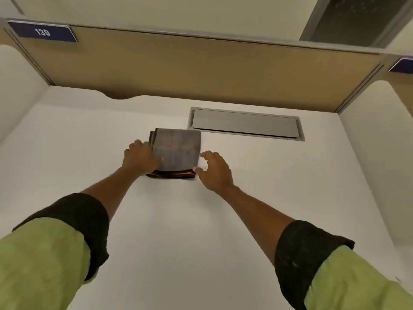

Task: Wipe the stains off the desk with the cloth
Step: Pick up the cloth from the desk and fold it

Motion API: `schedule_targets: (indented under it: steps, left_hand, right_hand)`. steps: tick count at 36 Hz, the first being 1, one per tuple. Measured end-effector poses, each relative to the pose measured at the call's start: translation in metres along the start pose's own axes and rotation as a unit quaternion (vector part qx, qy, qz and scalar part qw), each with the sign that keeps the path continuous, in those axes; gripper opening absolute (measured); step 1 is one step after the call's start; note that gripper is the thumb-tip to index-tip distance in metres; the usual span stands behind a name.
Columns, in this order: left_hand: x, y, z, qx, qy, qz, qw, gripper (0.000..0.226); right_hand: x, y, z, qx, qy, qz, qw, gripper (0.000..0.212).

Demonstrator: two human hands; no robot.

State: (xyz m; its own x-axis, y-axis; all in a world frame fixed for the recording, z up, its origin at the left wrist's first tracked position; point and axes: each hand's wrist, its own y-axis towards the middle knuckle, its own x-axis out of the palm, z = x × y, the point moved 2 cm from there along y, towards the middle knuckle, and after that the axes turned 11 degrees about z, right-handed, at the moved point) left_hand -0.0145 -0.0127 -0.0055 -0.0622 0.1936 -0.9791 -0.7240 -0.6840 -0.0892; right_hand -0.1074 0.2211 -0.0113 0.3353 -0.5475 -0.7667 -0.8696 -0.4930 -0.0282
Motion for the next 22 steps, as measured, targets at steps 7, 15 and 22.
schedule_targets:
  steps: [7, 15, 22]
  left_hand:
    - [0.025, 0.020, 0.005, -0.070, -0.093, -0.019, 0.993, 0.072]
    - [0.036, 0.044, -0.005, -0.212, -0.240, 0.002, 0.947, 0.056]
    - [0.039, 0.049, -0.020, -0.279, -0.326, -0.060, 0.901, 0.041]
  right_hand:
    - [0.033, 0.043, -0.020, 0.192, 0.155, 0.016, 0.969, 0.088]
    - [0.054, 0.080, -0.024, 0.303, 0.182, 0.043, 0.934, 0.069]
    - [0.062, 0.086, -0.013, 0.363, 0.231, 0.005, 0.902, 0.050]
